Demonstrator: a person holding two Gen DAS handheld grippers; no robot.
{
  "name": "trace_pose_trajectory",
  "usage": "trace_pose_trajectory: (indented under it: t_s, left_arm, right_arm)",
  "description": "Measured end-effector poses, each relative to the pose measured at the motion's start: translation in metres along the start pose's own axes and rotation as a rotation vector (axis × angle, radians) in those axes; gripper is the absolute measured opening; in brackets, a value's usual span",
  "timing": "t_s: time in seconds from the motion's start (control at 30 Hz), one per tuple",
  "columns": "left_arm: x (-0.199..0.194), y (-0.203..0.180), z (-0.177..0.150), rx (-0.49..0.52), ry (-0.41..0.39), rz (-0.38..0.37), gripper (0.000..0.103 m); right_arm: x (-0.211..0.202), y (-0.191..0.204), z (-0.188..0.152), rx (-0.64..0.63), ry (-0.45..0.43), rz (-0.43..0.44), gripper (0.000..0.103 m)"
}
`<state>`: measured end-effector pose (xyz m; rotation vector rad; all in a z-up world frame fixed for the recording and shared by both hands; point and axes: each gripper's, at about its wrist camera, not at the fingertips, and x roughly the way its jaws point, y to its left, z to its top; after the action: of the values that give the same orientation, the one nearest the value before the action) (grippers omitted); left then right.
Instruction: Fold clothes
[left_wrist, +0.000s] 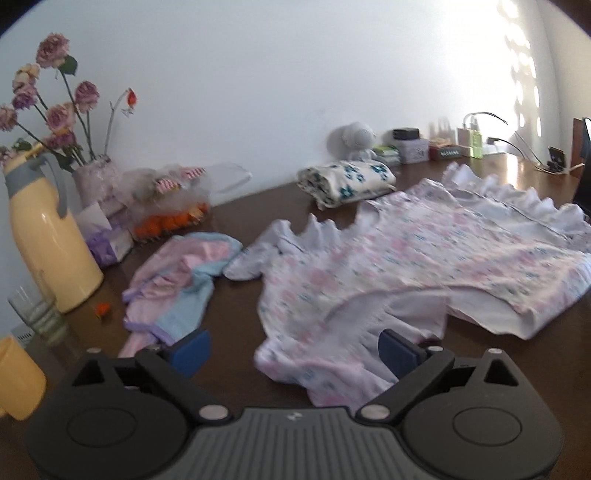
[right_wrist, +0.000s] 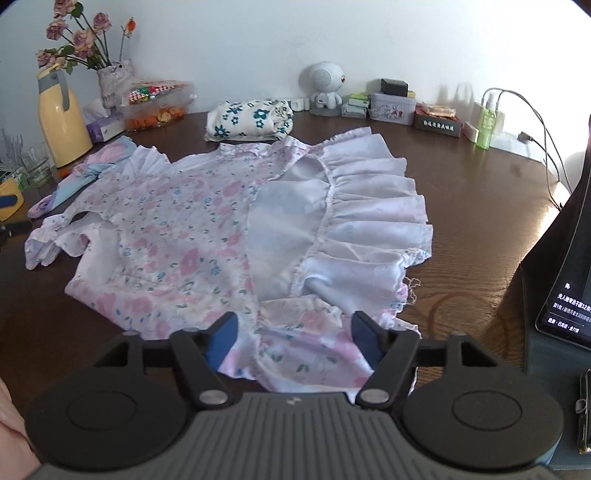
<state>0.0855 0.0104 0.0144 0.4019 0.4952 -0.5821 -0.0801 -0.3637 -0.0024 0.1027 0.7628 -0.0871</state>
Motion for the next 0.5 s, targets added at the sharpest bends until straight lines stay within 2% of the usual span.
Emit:
trace_pose_trajectory:
  t_s: [0.07,0.17,0.23,0.27,0.5]
  left_arm:
    - [0.0,0.001,0.001,-0.014,0.002,0.006,0.097]
    - [-0.001,0.001,0.002,-0.026,0.002,0.006,0.097]
    - [-0.002,-0.001,0.001,-0.019,0.011,-0.001,0.098]
    - [-0.003,-0.004,-0.001,-0.013,0.018,-0.004,0.098]
    - [-0.006,-0.021,-0.014,-0.019,0.071,-0.041,0.098]
  right_arm:
    - [-0.003,0.002,-0.001,-0.005,-0.006,-0.004,0.073]
    - [-0.007,0.002,-0.003,0.0,-0.015,-0.015,0.082]
    - [-0.01,0.002,-0.005,0.002,-0.02,-0.019,0.097]
    - [-0.011,0.002,-0.006,-0.004,-0.021,-0.018,0.101]
    - [-0.02,0.021,-0.015,-0.156,-0.057,-0.047,0.102]
